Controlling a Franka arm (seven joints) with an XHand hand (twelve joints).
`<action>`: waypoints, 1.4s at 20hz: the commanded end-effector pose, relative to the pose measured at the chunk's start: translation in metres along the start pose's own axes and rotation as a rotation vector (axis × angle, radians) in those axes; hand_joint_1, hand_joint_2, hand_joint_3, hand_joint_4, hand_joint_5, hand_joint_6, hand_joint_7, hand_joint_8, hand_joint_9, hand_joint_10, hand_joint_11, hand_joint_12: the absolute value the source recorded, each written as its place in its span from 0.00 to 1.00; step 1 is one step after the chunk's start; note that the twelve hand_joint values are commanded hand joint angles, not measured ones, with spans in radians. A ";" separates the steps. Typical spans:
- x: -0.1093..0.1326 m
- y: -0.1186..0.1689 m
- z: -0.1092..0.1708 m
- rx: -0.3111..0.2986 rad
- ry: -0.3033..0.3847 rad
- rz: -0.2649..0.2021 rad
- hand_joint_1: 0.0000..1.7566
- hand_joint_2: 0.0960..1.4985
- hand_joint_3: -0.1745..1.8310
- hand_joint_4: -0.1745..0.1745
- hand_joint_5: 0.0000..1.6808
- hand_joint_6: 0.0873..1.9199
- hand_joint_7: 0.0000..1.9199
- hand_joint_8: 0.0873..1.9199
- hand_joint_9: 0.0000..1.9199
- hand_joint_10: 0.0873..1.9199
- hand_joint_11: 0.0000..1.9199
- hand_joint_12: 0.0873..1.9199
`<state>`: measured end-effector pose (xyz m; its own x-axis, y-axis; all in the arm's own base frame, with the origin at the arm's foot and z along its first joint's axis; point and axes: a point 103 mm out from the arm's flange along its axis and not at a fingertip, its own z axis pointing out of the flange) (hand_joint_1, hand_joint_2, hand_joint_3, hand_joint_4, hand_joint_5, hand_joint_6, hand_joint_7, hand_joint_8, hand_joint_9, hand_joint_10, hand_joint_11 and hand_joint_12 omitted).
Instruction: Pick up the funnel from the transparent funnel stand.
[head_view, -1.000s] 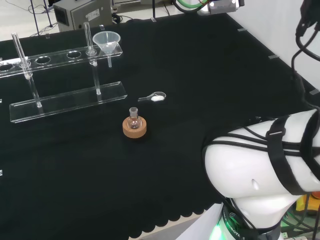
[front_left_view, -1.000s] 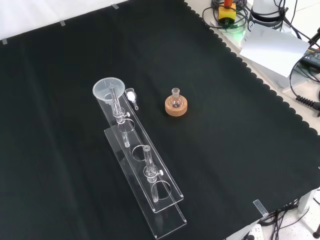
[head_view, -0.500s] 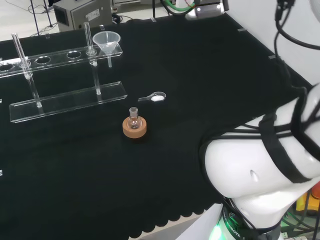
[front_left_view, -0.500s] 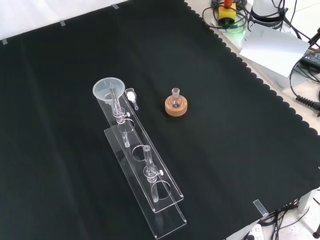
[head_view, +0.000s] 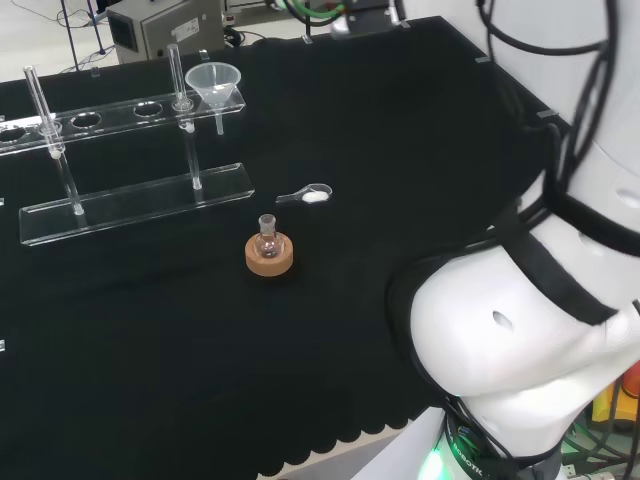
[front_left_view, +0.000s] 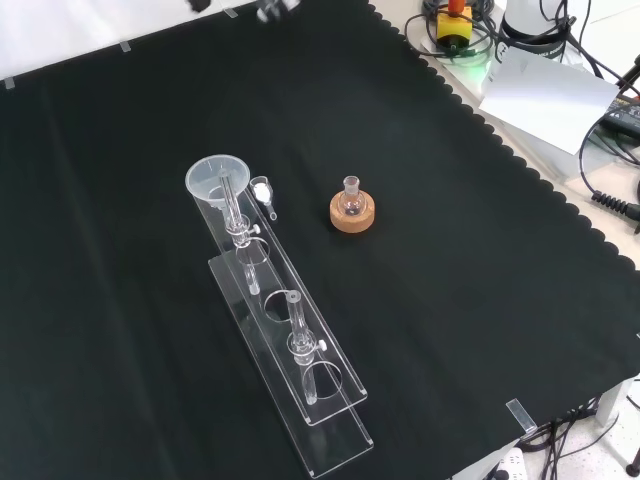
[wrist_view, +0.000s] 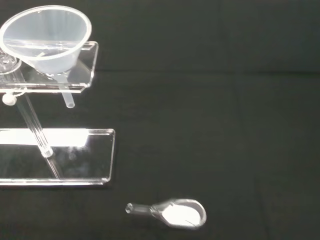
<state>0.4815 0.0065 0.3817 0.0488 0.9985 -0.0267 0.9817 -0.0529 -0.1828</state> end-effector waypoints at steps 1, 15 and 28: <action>0.047 0.055 0.013 0.016 -0.010 -0.068 0.00 0.77 0.30 0.59 0.12 0.00 0.01 0.20 0.09 0.27 0.00 0.69; 0.075 0.085 0.040 0.129 -0.069 -0.116 0.08 0.69 0.26 0.56 0.11 0.00 0.04 0.22 0.11 0.28 0.00 0.68; 0.093 0.100 0.048 0.233 -0.122 -0.126 0.29 0.50 0.25 0.46 0.12 0.00 0.02 0.31 0.12 0.38 0.05 0.77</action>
<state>0.5744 0.0859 0.3183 -0.0886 0.9930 -0.0784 0.9247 0.0527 -0.3769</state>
